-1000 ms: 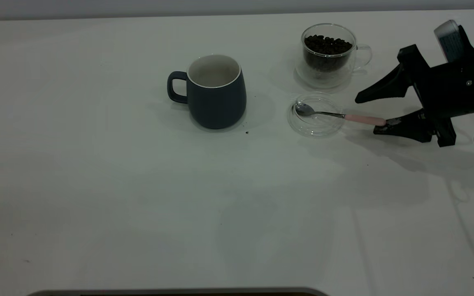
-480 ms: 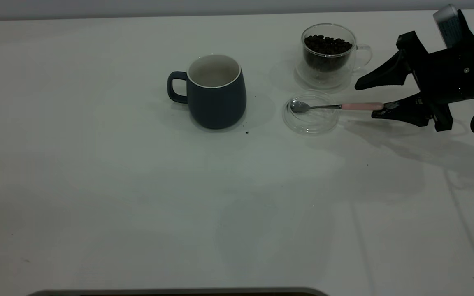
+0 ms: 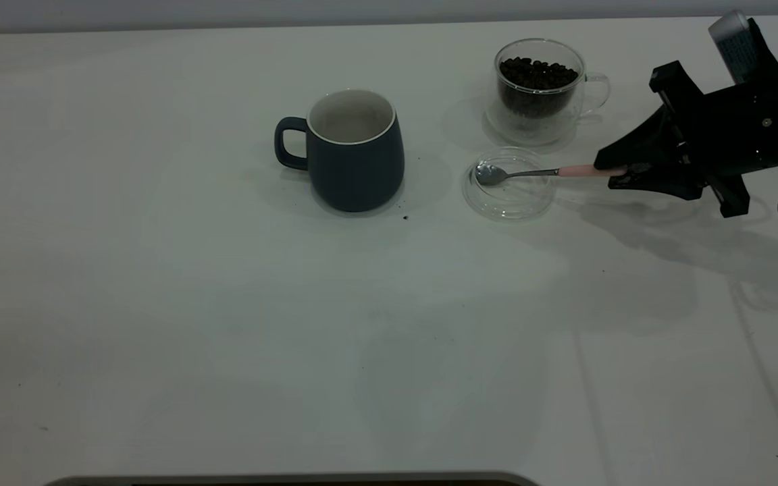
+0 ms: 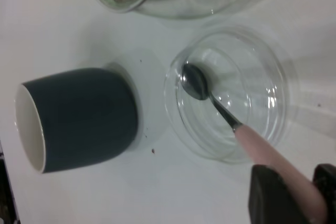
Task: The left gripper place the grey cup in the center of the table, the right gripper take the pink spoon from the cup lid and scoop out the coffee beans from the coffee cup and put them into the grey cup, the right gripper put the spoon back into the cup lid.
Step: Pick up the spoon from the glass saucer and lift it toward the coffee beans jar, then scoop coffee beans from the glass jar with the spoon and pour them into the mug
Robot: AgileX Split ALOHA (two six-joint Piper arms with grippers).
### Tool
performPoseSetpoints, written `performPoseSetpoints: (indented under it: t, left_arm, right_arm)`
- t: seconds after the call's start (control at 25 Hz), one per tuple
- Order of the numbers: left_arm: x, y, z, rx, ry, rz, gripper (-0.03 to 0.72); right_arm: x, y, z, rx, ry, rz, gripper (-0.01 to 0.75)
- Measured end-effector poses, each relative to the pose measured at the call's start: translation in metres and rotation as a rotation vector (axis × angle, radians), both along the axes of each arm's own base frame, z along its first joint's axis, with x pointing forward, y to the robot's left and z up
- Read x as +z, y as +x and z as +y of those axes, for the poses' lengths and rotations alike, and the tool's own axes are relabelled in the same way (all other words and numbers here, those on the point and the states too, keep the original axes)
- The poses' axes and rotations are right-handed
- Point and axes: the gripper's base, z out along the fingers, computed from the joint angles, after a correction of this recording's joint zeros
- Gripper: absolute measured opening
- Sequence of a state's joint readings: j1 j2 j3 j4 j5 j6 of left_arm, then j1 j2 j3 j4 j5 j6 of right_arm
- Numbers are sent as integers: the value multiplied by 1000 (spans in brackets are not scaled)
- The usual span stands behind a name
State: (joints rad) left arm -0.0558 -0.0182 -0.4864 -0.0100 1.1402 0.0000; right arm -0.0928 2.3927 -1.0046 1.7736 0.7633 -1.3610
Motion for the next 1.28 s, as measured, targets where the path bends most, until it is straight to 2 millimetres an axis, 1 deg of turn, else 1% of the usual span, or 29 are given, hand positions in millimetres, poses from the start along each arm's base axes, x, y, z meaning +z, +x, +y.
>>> performPoseSetpoints:
  t: [0.08, 0.16, 0.4, 0.56, 0.72, 1.0, 1.12, 1.2, 1.28]
  left_arm:
    - [0, 0, 0, 0, 0, 0, 565]
    - [0, 0, 0, 0, 0, 0, 565]
    - [0, 0, 0, 0, 0, 0, 565]
    - [0, 0, 0, -5, 6, 0, 565]
    - [0, 0, 0, -6, 7, 0, 565]
    - [0, 0, 0, -5, 6, 0, 565]
    - [0, 0, 0, -5, 6, 0, 565]
    - [0, 0, 0, -5, 6, 0, 565]
    - [0, 0, 0, -5, 6, 0, 565]
  right_arm:
    - [0, -1, 0, 17, -6, -1, 147]
    - [0, -1, 1, 33, -4, -8, 127]
    - [1, -1, 1, 62, -11, -25, 125]
    - [6, -1, -4, 89, -21, -41, 120]
    - [29, 3, -9, 119, -35, -90, 111]
    - [78, 5, -8, 172, -42, -168, 110]
    - [100, 7, -8, 171, -54, -228, 110]
    - [117, 12, -11, 168, -100, -291, 110]
    - [129, 21, -14, 176, -165, -349, 110]
